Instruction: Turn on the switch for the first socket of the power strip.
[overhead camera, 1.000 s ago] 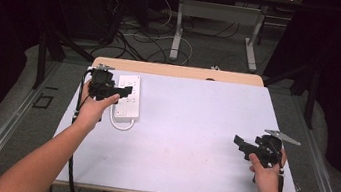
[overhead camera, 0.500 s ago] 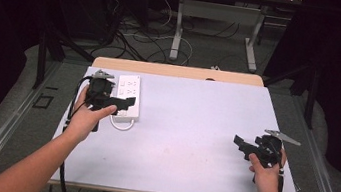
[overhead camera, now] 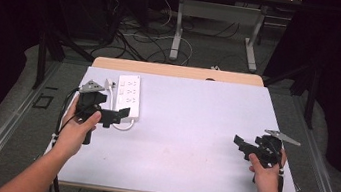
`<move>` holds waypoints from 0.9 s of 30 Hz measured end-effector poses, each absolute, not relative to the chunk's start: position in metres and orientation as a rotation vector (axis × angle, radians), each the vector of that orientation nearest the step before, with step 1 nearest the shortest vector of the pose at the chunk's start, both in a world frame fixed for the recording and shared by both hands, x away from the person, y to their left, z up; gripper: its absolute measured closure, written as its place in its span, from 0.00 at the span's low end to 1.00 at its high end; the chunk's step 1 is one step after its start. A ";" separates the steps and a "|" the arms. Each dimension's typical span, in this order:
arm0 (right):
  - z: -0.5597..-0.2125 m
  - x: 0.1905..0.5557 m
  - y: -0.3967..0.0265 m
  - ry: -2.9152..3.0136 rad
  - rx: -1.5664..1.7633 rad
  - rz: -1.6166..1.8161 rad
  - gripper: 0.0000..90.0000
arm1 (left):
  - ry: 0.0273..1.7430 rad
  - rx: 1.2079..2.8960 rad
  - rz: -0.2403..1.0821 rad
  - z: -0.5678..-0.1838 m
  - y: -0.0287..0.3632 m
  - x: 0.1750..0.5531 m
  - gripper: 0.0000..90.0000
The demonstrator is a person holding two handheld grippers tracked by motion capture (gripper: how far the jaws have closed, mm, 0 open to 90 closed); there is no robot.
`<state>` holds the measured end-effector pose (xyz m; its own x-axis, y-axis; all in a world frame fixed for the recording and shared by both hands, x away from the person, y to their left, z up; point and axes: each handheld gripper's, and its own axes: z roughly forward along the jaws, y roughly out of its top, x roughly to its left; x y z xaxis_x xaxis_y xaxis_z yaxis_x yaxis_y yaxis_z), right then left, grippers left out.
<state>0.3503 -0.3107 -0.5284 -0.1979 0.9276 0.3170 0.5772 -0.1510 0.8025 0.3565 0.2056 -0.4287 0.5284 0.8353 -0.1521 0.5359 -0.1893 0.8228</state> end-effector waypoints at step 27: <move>-0.528 0.350 -0.310 1.755 1.696 1.274 0.08 | 1.360 1.666 0.405 -0.495 0.278 0.326 0.01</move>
<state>0.3499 -0.3103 -0.5284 -0.1947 0.9314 0.3077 0.5807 -0.1434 0.8014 0.3259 0.2781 -0.4954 0.3364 0.8978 -0.2841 0.5962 0.0305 0.8023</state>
